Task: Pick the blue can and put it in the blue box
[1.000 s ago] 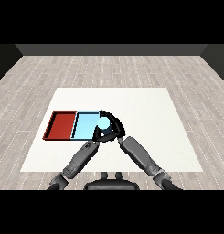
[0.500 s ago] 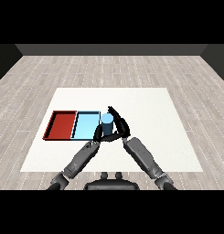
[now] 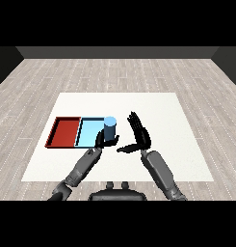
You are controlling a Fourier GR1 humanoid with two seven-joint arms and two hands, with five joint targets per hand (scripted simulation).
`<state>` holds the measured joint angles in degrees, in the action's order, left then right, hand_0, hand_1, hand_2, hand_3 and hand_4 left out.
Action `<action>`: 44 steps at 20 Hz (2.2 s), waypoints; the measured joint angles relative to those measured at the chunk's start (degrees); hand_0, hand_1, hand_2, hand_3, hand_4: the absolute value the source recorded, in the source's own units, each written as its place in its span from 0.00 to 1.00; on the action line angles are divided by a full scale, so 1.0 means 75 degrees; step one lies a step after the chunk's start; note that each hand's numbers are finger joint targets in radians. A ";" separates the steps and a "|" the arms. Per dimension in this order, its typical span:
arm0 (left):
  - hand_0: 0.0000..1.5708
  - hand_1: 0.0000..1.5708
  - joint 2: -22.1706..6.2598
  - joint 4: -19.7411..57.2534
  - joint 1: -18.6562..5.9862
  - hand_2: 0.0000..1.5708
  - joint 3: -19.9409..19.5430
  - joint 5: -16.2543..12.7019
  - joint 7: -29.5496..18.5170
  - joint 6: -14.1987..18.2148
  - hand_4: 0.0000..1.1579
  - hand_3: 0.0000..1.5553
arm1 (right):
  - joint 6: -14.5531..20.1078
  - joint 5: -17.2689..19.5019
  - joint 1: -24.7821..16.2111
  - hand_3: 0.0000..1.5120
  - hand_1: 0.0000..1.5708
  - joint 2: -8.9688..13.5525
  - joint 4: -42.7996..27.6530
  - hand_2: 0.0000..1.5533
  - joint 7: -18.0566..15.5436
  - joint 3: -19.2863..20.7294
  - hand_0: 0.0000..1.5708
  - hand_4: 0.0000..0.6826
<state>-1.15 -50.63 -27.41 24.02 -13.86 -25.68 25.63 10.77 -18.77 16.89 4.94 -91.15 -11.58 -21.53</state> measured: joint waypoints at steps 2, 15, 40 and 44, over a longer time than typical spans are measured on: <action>1.00 1.00 -0.0058 -0.0088 0.0049 1.00 -0.0062 0.0110 0.0109 -0.0024 0.97 0.96 | -0.0074 -0.0083 -0.0318 0.00 0.00 0.0167 -0.0391 0.00 0.0026 0.0236 0.00 0.00; 1.00 1.00 -0.1241 0.0818 -0.0493 1.00 -0.1304 0.0242 0.1023 -0.0294 0.94 0.97 | -0.0587 -0.0742 -0.1758 0.00 0.00 0.0963 -0.1553 0.00 -0.0230 0.1871 0.00 0.00; 1.00 1.00 -0.1393 0.6251 -0.2690 0.94 -0.1795 0.1390 0.2654 -0.0372 0.60 0.00 | -0.0996 -0.0806 -0.1295 0.00 0.00 0.0646 0.0288 0.00 -0.0752 0.2636 0.00 0.00; 0.20 0.20 -0.1415 0.6284 -0.2679 0.24 -0.1787 0.1466 0.2618 -0.0606 0.67 0.30 | -0.1111 -0.0813 -0.1488 0.00 0.00 0.0670 0.0180 0.00 -0.0864 0.2671 0.00 0.00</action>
<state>-11.77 -3.50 -47.50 10.61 -2.86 -6.05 21.08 2.44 -24.87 5.73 9.96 -89.80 -18.06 -1.50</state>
